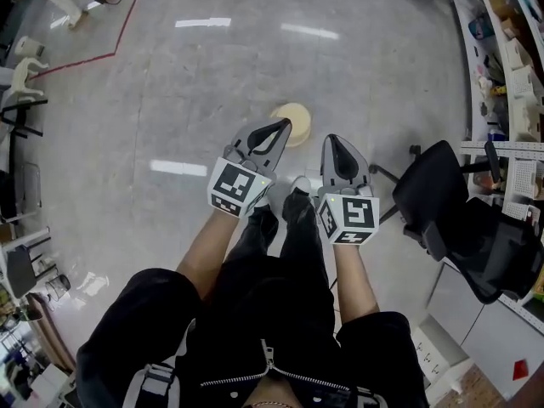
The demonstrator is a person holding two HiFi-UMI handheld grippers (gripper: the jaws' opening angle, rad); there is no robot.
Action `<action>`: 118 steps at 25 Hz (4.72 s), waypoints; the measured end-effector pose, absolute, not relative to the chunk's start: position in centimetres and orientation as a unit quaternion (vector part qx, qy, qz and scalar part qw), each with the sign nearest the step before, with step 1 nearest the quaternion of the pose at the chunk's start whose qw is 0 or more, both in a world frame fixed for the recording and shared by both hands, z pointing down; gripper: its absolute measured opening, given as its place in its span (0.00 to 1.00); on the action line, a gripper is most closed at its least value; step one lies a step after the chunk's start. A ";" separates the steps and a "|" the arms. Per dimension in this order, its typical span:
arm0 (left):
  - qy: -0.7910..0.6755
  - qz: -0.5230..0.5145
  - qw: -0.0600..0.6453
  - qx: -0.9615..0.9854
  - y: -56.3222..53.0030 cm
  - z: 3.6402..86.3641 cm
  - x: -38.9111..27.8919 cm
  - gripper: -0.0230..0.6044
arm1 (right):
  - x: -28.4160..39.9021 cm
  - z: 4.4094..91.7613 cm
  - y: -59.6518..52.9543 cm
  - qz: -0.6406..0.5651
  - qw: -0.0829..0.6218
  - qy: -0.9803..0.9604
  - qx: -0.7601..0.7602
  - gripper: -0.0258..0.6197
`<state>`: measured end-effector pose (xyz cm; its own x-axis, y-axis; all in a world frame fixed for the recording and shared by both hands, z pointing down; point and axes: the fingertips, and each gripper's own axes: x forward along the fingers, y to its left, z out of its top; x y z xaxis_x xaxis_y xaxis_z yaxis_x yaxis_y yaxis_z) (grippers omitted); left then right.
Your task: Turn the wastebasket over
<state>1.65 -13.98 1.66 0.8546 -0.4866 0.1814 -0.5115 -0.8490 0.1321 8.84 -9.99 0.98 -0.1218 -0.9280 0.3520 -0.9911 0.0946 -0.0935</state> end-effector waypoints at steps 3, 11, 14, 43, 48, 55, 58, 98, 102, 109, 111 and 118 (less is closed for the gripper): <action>-0.268 0.074 0.091 0.956 -14.9 2.3 2.5 0.04 | 10.3 1.7 -10.6 0.162 0.103 -0.732 0.654 0.06; -0.306 0.078 0.091 0.944 -18.8 3.0 6.4 0.04 | 14.1 1.9 -14.5 0.156 0.101 -0.758 0.625 0.06; -0.322 0.074 0.084 0.940 -20.4 2.9 8.6 0.04 | 15.7 2.1 -16.2 0.152 0.103 -0.774 0.606 0.06; -0.306 0.047 0.063 0.949 -20.4 23.0 7.2 0.04 | 16.8 21.6 -18.5 0.097 0.086 -0.778 0.615 0.06; -0.317 0.050 0.060 0.945 -20.3 30.4 5.9 0.04 | 16.6 28.5 -18.3 0.091 0.090 -0.779 0.614 0.06; -0.320 0.040 0.004 0.947 -21.2 39.7 5.4 0.04 | 17.1 37.0 -18.9 0.062 0.089 -0.788 0.606 0.06; -0.324 0.034 -0.001 0.946 -21.6 43.5 4.7 0.04 | 16.4 40.3 -19.8 0.043 0.098 -0.792 0.601 0.06; -0.290 0.051 0.035 0.955 -18.3 75.7 3.8 0.05 | 19.8 72.2 -21.5 0.010 0.243 -0.779 0.578 0.24; -0.279 0.050 0.033 0.958 -18.6 76.6 4.8 0.05 | 20.3 74.1 -23.2 0.037 0.236 -0.793 0.560 0.41; -0.293 0.032 0.076 0.952 -20.0 78.1 3.9 0.05 | 21.6 77.3 -24.4 0.171 0.140 -0.798 0.561 0.44; -0.298 0.033 0.081 0.951 -20.2 78.6 3.8 0.05 | 21.9 77.6 -24.4 0.200 0.107 -0.800 0.556 0.44; -0.305 0.061 0.096 0.946 -20.2 81.6 3.2 0.05 | 22.6 78.8 -24.1 0.322 -0.014 -0.790 0.521 0.44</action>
